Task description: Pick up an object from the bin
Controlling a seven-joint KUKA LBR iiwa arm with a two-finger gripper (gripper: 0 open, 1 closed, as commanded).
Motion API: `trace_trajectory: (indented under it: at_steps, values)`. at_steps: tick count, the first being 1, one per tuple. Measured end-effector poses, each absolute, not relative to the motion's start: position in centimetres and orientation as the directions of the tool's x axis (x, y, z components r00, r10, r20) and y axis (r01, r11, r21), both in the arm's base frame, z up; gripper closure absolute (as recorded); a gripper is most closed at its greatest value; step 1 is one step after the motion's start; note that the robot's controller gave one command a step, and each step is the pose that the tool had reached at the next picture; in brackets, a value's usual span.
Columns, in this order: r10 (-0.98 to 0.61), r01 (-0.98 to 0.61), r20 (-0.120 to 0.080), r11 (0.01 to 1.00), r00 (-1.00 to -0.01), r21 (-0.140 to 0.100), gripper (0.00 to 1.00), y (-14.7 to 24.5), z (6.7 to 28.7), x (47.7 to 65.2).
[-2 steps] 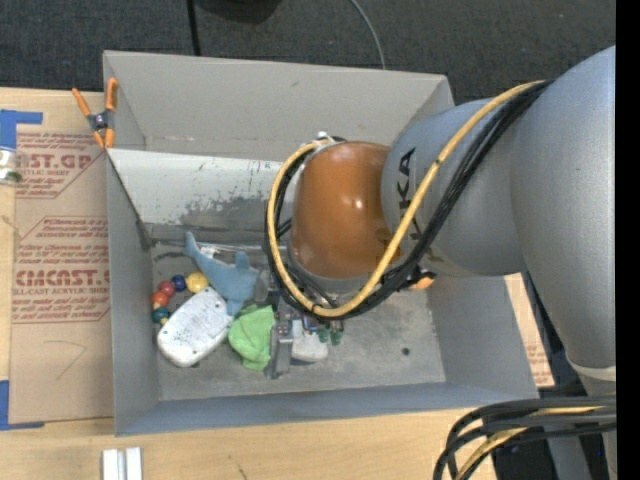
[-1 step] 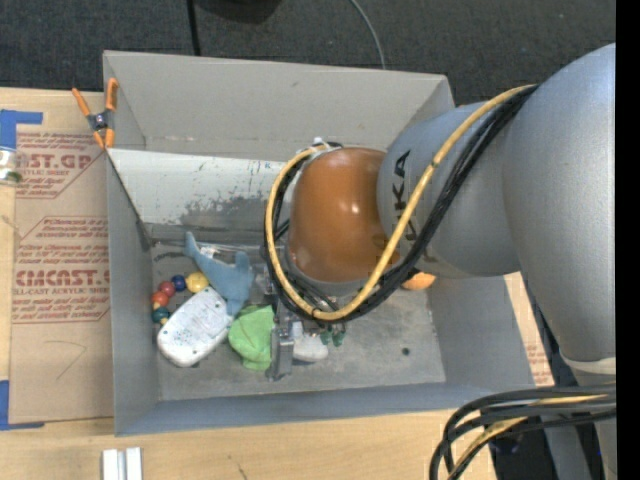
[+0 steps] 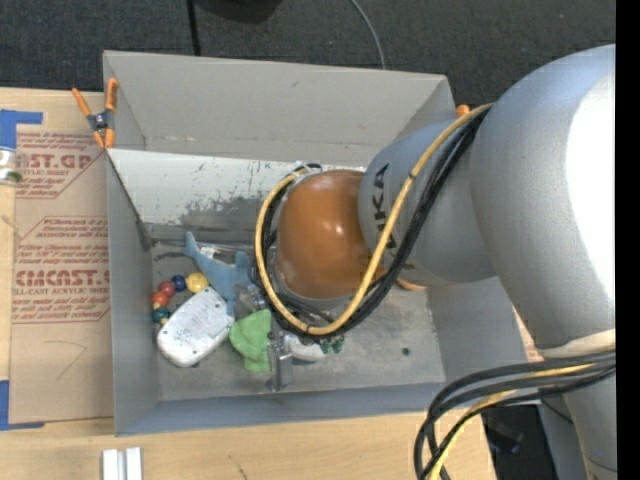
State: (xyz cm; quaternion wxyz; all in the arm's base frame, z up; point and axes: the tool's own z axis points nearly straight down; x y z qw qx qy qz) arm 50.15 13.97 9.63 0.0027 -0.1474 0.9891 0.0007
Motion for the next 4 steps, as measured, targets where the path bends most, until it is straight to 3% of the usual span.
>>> trace_trajectory:
  at_steps: [1,3,4]
  values:
    - [-0.413,-0.413,-0.007,0.911,-0.911,0.000,1.00,14.1,7.1,49.9]
    - [-0.421,-0.421,-0.008,0.907,-0.907,0.001,1.00,12.9,7.0,49.8]
    - [-0.448,-0.448,-0.008,0.894,-0.894,0.001,1.00,11.4,7.0,51.2]
